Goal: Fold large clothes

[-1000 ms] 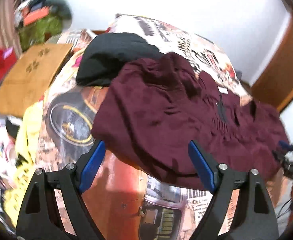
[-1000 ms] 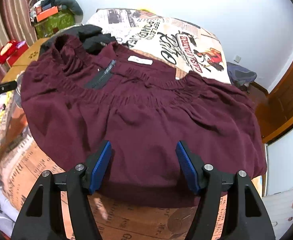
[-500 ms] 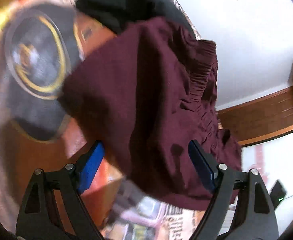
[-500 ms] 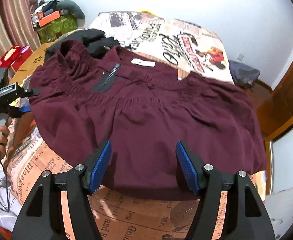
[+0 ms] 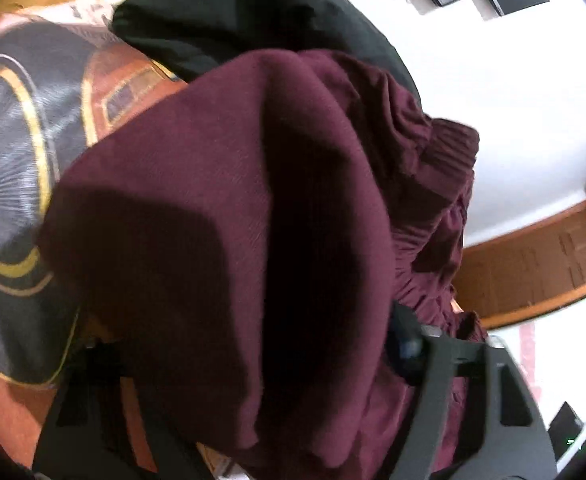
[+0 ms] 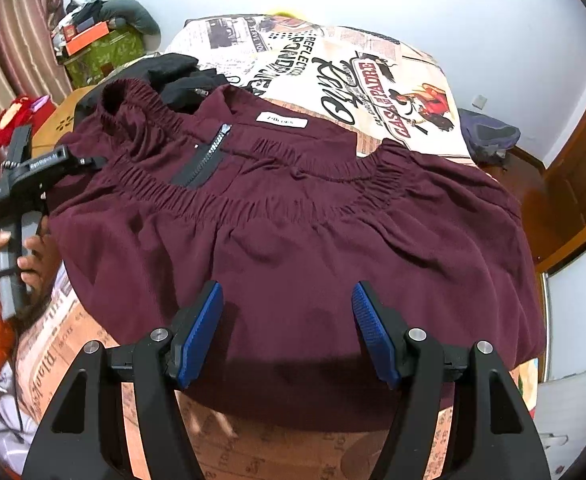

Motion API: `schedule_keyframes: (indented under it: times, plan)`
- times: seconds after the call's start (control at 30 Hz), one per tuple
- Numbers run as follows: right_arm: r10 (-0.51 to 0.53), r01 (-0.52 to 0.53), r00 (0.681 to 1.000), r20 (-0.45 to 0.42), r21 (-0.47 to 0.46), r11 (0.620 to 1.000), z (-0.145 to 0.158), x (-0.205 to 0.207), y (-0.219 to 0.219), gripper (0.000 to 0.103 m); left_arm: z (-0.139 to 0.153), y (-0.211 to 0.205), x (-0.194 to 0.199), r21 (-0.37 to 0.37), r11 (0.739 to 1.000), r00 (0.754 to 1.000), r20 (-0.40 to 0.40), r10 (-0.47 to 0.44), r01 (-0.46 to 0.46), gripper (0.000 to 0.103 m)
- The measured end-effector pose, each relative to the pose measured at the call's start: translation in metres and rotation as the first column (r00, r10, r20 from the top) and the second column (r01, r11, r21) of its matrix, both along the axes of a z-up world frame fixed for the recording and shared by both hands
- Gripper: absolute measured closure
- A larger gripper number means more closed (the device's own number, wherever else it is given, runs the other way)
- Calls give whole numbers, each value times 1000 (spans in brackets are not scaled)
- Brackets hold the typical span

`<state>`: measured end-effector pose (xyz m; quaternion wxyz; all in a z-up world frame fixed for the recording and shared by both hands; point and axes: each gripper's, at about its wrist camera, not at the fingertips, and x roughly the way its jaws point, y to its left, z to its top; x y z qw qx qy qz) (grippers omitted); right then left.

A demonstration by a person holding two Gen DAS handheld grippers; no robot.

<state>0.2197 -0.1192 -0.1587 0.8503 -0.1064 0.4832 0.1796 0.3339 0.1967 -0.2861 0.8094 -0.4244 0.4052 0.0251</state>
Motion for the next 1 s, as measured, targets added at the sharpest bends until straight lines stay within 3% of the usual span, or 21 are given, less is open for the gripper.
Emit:
schedule_keyframes:
  times: [0.03, 0.1, 0.2, 0.33, 0.47, 0.63, 0.73, 0.83, 1.0]
  plan:
    - [-2, 2, 1000, -5, 8, 1000, 1, 0, 1, 40, 4, -3, -3, 23, 1000, 1000, 1, 9, -9, 50]
    - [-4, 4, 1000, -20, 25, 1000, 3, 3, 3, 40, 17, -9, -11, 57, 998, 1000, 12, 9, -9, 70]
    - [5, -3, 999, -36, 52, 999, 10, 6, 8, 40, 55, -20, -27, 106, 994, 996, 83, -45, 36, 84]
    - [47, -46, 999, -9, 86, 995, 27, 6, 19, 40, 115, -37, -54, 160, 984, 968, 226, -108, 72, 87]
    - [116, -114, 993, -5, 118, 986, 38, 5, 44, 40, 169, -54, -76, 260, 964, 941, 311, -136, 54, 88]
    - [260, -232, 954, -150, 184, 955, 11, -3, 98, 40, 224, -62, -108, 354, 935, 911, 387, -144, -3, 88]
    - [296, -255, 941, -165, 234, 938, -11, -10, 130, 39, 232, -83, -99, 422, 907, 914, 371, -167, -5, 88]
    - [315, -233, 910, -271, 294, 927, -39, -6, 153, 39, 227, -104, -92, 474, 880, 929, 316, -193, 22, 88]
    - [321, -195, 884, -341, 355, 914, -46, 6, 134, 39, 225, -138, -65, 544, 837, 929, 274, -247, 62, 88]
